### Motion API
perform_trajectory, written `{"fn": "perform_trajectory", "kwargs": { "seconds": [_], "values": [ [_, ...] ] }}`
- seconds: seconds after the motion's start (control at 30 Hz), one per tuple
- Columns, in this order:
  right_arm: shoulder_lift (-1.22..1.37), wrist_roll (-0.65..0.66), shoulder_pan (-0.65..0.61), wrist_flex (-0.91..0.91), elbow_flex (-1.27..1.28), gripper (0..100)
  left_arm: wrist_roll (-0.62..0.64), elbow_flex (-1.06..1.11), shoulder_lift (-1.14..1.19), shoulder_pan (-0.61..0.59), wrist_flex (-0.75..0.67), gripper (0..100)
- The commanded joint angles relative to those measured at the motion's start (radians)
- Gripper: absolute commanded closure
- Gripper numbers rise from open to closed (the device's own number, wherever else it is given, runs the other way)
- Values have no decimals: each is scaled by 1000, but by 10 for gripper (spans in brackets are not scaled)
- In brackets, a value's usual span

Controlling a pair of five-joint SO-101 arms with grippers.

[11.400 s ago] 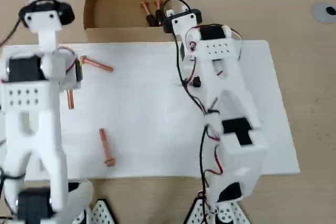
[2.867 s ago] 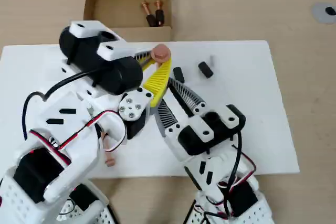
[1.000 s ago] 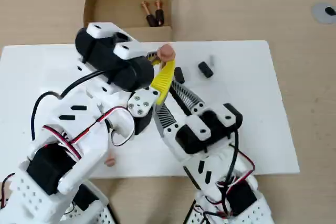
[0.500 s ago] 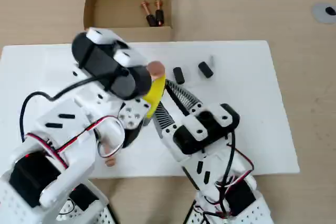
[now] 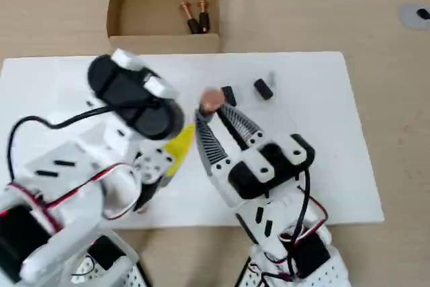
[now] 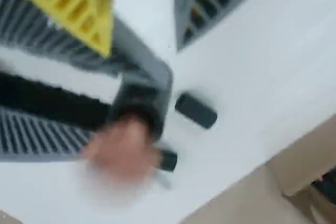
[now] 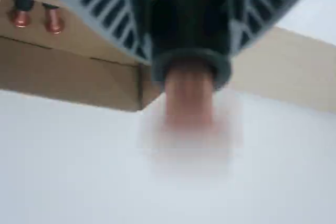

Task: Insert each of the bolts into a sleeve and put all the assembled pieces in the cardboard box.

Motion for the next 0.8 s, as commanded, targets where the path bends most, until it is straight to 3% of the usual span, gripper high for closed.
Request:
{"fn": "perform_trajectory", "kwargs": {
  "seconds": [0.0,0.2,0.4,0.57,0.77],
  "values": [
    [-44,37,-7,-25,-2,989,-6,-91,4,-15,55,903],
    [-42,49,-5,-25,16,989,-3,-219,4,-152,109,904],
    [39,49,61,-52,-19,989,-2,-210,4,-450,110,904],
    [355,49,147,-181,-239,989,-2,-72,4,-669,80,904],
    [940,48,211,-207,-697,989,-6,120,-1,-744,46,904]
  ]
}}
